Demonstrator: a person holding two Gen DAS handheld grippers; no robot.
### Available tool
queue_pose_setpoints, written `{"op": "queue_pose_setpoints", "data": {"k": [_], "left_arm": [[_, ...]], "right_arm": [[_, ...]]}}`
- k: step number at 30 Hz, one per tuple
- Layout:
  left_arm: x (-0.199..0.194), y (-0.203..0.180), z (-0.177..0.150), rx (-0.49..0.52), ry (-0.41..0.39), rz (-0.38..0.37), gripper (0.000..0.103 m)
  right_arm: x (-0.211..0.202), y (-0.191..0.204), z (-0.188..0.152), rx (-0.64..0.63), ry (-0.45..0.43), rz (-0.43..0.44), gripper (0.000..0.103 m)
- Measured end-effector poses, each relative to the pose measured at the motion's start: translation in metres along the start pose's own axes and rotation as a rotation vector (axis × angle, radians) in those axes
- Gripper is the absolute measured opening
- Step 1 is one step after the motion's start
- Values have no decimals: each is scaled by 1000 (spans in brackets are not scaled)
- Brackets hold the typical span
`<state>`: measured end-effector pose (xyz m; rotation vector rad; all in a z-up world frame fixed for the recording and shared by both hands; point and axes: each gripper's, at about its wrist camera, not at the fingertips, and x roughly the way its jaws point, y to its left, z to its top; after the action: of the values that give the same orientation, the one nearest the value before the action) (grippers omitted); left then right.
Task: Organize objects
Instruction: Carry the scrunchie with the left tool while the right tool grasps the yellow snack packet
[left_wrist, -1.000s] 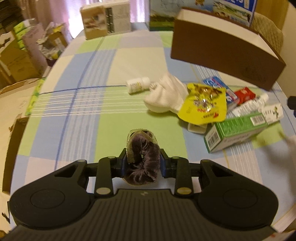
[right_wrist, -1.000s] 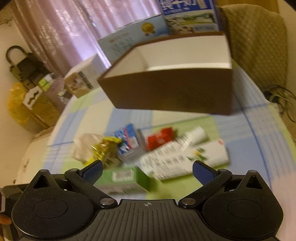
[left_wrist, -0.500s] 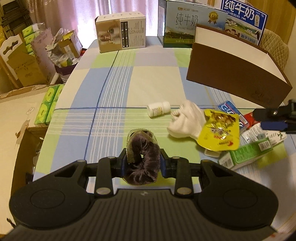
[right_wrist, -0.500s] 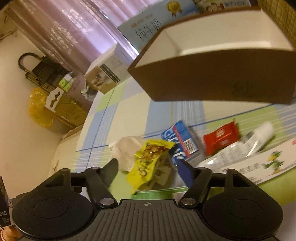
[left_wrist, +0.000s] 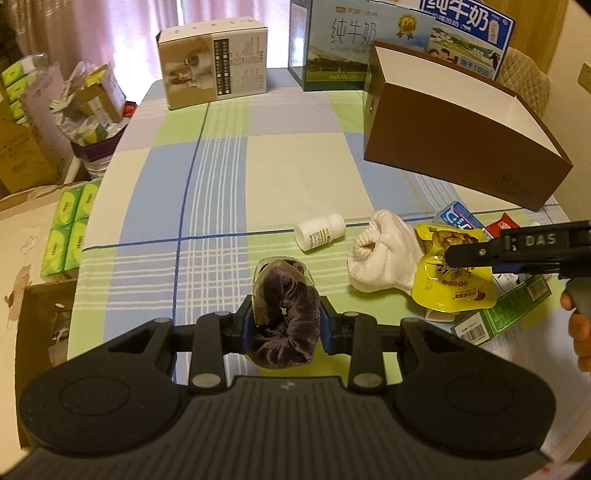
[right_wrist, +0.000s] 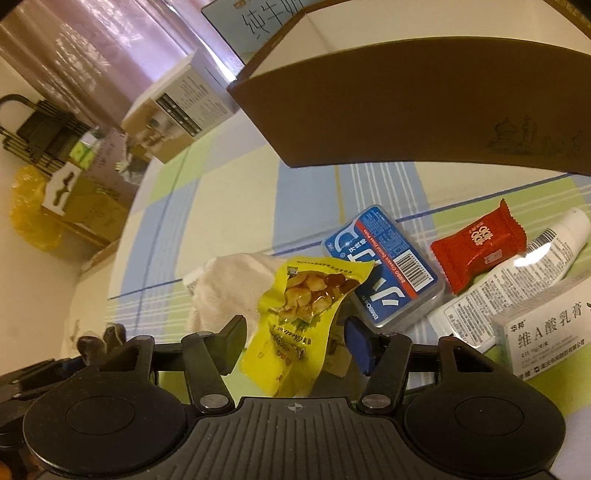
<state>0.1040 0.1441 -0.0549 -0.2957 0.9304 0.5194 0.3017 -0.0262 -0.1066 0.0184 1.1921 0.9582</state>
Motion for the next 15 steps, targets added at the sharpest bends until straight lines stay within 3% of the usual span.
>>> {"op": "queue_pose_setpoints", "data": {"k": [5,8,15], "left_arm": [[5,7,3,18,2,-31,29],[8,10,5,27,2,-48,29],[9,11,9,49,-5,-87,29]], "right_arm": [[3,5,-3,0,-23,-39,32],[-6,2,-4,37,-54,-28,25],[-29,8,-5,38,-109,-31,22]]}}
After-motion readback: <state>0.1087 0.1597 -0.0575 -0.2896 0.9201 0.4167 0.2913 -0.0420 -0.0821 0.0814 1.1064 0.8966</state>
